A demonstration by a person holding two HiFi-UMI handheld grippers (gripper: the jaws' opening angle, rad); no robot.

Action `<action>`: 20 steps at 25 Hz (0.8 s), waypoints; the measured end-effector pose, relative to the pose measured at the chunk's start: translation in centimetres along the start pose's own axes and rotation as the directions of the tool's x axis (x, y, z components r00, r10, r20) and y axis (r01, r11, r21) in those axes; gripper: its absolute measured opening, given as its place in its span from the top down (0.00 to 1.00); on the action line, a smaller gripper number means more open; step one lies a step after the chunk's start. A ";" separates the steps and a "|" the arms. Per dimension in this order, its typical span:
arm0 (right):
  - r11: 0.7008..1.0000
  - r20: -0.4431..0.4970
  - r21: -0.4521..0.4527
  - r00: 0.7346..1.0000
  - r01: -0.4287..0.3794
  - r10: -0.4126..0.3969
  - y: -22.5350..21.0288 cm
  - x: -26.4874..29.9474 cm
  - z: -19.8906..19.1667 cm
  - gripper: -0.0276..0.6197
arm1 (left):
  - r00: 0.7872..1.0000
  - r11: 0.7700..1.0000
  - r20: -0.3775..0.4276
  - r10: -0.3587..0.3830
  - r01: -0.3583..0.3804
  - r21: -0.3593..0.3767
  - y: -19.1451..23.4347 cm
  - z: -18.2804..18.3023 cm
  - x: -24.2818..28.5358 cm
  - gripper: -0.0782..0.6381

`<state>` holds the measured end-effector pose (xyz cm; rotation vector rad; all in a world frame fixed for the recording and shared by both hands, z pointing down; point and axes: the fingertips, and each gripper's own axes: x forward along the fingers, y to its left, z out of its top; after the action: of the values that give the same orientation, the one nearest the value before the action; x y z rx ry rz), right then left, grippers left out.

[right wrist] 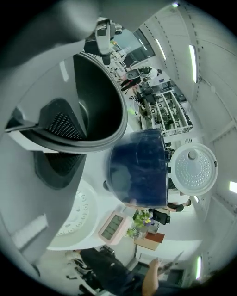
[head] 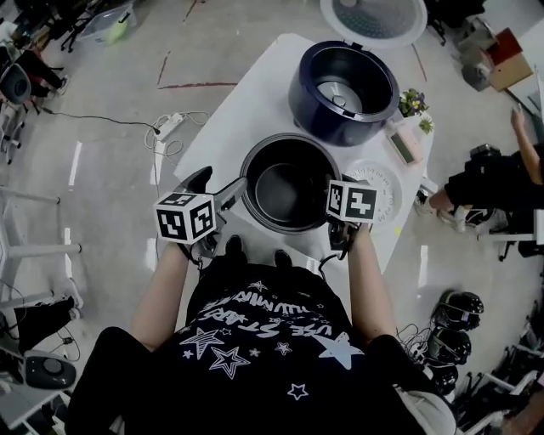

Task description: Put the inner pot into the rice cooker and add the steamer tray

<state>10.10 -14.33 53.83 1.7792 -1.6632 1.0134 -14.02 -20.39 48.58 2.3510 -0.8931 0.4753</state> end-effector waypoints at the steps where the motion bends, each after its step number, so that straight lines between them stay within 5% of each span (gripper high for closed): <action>1: 1.000 0.000 0.013 1.000 0.004 -0.004 0.0 0.0 0.0 0.84 | 0.999 0.999 -0.024 -0.027 0.028 0.020 -0.3 0.1 0.6 0.34; 7: 1.000 -0.012 0.021 1.000 0.018 -0.017 0.0 0.5 0.1 0.84 | 0.980 0.988 -0.159 -0.120 0.135 0.081 -1.9 -0.4 4.2 0.36; 20: 0.997 -0.005 0.071 1.000 0.024 -0.024 -0.4 -0.1 -0.3 0.82 | 0.940 0.979 -0.305 -0.151 0.185 0.086 -1.7 -2.3 6.9 0.53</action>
<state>10.46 -13.93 54.00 1.8366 -1.6176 1.0778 -8.17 -21.24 53.18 2.3476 -0.5329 0.8008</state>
